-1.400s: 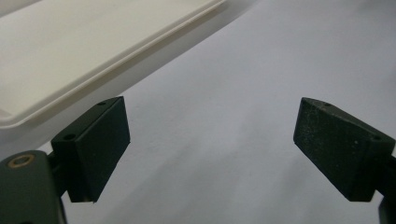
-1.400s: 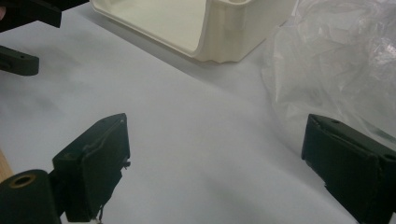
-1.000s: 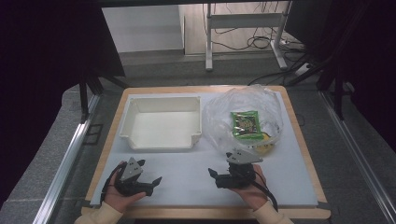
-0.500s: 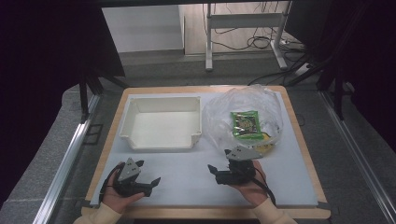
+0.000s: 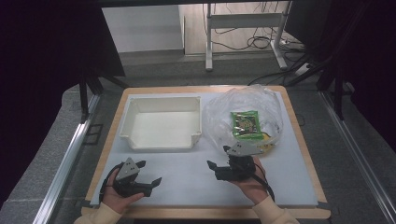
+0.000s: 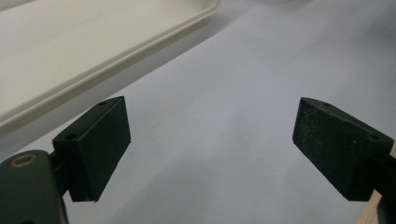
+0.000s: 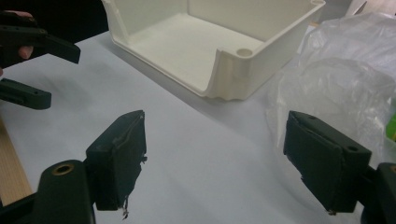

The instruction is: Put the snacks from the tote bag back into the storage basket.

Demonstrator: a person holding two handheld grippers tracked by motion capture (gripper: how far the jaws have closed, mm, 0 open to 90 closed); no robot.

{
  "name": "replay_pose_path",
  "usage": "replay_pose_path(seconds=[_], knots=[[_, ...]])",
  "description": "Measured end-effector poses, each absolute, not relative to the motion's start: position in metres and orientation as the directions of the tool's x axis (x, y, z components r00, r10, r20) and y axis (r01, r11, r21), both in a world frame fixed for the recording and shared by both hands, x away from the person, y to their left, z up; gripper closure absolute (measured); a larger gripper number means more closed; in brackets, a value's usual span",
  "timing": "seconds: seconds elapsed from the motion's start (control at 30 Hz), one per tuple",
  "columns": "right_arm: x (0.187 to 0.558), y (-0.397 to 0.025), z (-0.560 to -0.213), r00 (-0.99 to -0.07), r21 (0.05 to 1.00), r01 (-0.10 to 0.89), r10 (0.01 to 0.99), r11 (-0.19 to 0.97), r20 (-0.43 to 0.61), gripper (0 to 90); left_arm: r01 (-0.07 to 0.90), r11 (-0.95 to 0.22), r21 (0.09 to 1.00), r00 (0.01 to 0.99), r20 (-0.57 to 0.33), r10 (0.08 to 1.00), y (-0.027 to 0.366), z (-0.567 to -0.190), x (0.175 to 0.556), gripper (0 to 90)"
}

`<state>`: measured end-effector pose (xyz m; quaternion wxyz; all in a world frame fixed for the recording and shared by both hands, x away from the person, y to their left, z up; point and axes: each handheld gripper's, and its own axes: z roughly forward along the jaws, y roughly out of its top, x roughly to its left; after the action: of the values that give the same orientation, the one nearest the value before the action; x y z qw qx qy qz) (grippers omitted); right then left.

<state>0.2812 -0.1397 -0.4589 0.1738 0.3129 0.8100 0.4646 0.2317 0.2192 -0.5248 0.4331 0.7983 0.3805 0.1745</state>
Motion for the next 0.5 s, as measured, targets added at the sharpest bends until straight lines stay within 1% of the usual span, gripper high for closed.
replay_pose_path(seconds=[0.5], knots=[[0.294,-0.140,-0.436,-0.741,0.870,0.323,0.671,0.373,-0.013,23.7,0.453,-0.352,0.819,0.661,-0.044,0.749,0.219,-0.525,0.232,12.2]])
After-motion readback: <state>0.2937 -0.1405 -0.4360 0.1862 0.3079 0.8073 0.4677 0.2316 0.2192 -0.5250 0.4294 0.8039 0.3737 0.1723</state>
